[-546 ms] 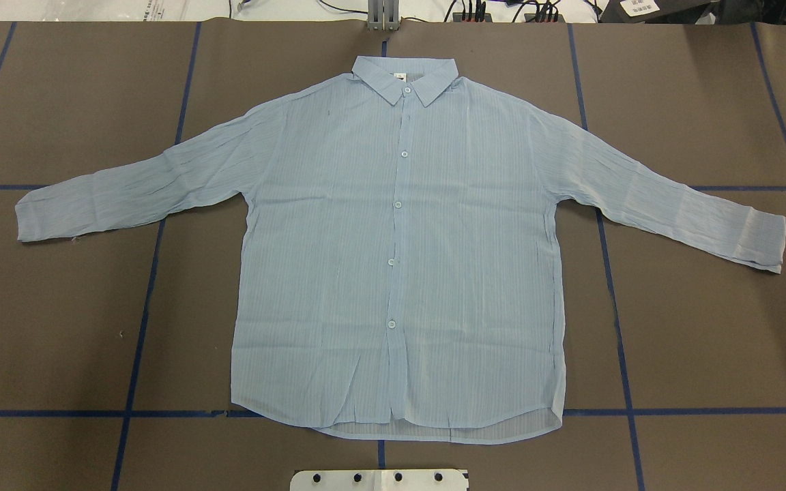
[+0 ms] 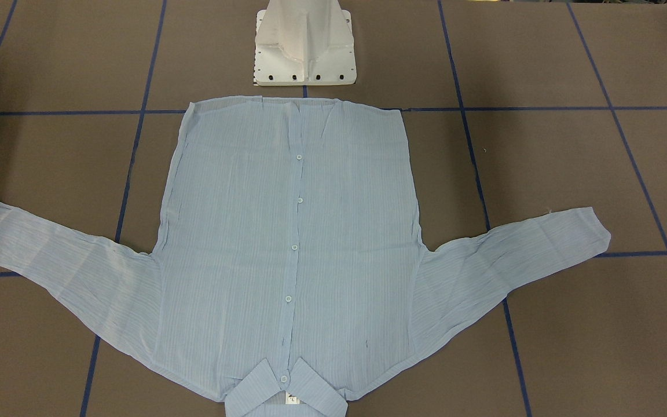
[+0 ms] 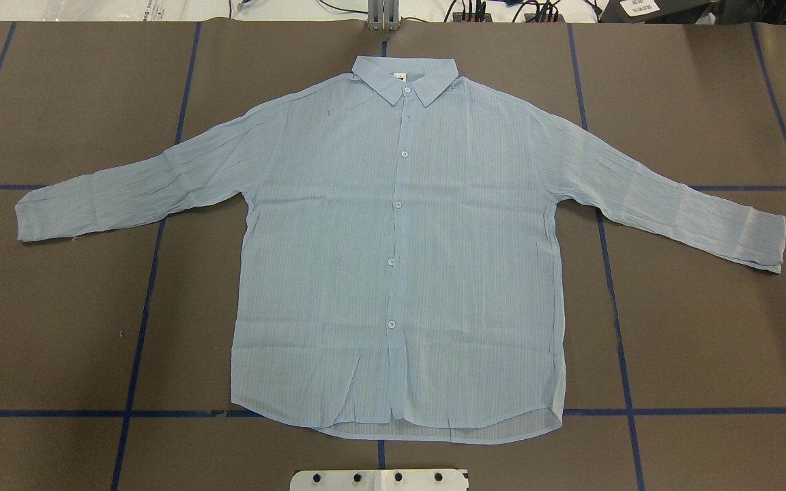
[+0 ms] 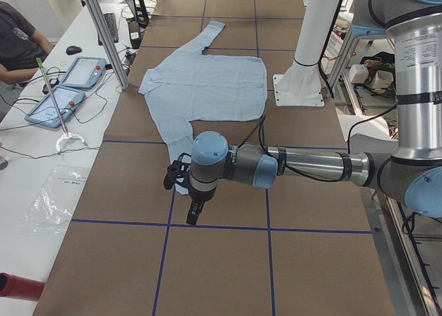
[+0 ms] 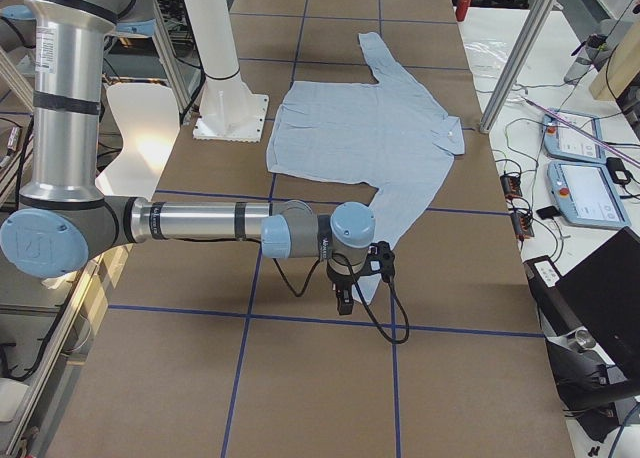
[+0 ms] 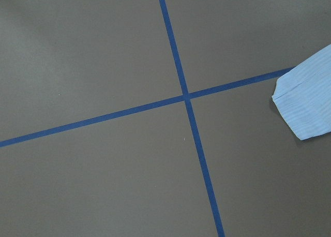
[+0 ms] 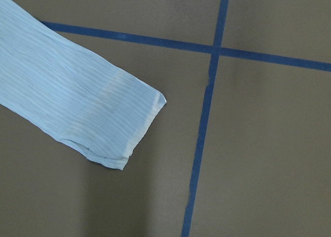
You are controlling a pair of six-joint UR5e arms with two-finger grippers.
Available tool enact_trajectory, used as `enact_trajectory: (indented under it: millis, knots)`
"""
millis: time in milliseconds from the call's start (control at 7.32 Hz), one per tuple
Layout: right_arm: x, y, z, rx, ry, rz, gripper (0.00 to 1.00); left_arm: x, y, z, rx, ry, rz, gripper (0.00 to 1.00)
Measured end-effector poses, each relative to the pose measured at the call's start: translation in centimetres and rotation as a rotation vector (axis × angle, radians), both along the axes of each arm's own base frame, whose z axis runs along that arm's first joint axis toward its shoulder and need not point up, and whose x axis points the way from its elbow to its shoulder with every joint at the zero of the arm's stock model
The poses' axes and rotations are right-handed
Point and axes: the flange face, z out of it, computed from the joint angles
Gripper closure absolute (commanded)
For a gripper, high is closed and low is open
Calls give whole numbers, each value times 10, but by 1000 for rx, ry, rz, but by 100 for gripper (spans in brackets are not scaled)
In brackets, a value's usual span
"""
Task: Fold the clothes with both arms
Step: 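Reach the right gripper toward the sleeve cuff nearest it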
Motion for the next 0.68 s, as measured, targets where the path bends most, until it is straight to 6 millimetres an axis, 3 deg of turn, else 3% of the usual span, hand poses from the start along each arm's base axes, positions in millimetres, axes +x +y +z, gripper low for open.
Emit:
enact_trajectory:
  millis: [410,683]
  knots:
    - [-4,3,-2,-13,-45,6,0,2,0,3,-23,7,-23,0]
    - [-17,-1,-5,-31,-47,-1,3,2,-2,2,-14,8,-28,0]
